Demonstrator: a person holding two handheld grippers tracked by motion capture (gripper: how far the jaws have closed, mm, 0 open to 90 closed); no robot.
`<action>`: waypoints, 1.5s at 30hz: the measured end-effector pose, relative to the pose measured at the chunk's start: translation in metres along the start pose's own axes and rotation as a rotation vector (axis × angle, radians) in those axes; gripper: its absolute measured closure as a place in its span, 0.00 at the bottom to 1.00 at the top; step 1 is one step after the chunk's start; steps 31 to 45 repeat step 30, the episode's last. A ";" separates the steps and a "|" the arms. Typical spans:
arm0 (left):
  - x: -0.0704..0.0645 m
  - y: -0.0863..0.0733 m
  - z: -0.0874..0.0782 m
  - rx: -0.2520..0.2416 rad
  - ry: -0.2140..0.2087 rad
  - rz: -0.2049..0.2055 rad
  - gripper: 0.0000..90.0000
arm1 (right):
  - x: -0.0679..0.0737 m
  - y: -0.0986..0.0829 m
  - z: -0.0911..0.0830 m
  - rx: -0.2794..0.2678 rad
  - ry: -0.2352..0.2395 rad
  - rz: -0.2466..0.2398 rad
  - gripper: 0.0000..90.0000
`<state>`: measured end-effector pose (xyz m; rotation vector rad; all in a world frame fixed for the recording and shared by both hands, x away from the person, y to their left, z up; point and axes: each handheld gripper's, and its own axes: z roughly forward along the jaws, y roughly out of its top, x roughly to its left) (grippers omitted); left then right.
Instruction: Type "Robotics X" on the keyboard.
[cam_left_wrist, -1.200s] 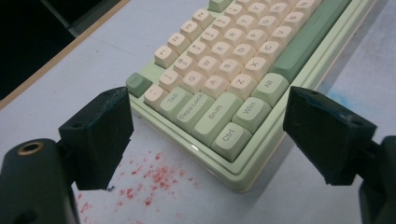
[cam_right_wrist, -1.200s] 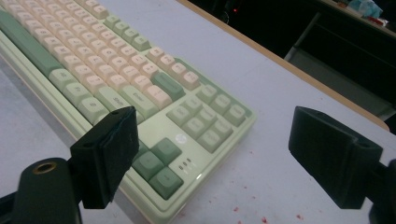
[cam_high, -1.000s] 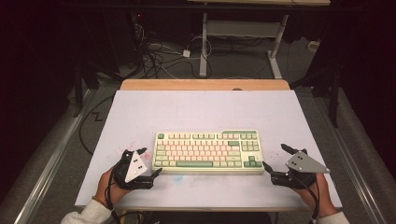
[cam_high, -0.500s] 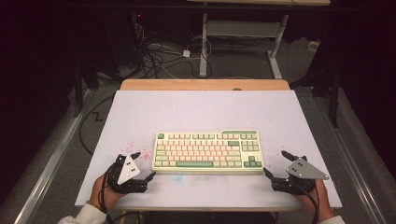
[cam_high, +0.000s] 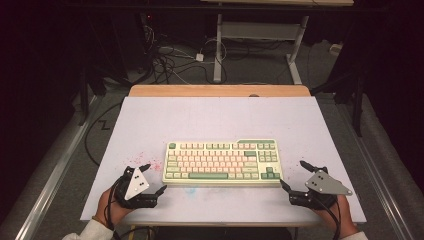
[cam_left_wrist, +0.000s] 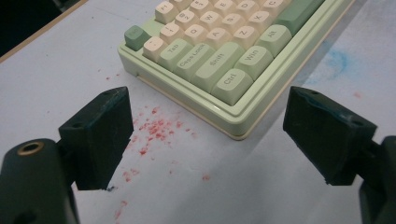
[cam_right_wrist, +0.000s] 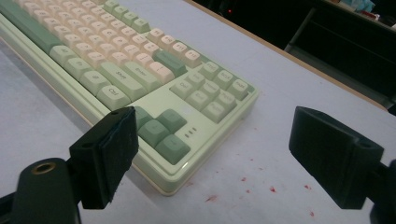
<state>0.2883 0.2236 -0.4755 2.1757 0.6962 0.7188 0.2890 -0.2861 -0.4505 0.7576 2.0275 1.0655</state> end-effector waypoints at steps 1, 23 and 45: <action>0.000 0.000 0.000 0.002 -0.001 0.001 0.17 | 0.000 0.000 0.000 0.000 0.001 0.001 0.18; 0.000 0.003 0.004 0.004 -0.008 0.005 0.17 | -0.001 -0.001 -0.002 -0.003 0.000 0.004 0.18; 0.003 0.007 0.006 -0.005 -0.005 0.004 0.17 | -0.004 -0.005 -0.005 0.001 -0.008 0.013 0.18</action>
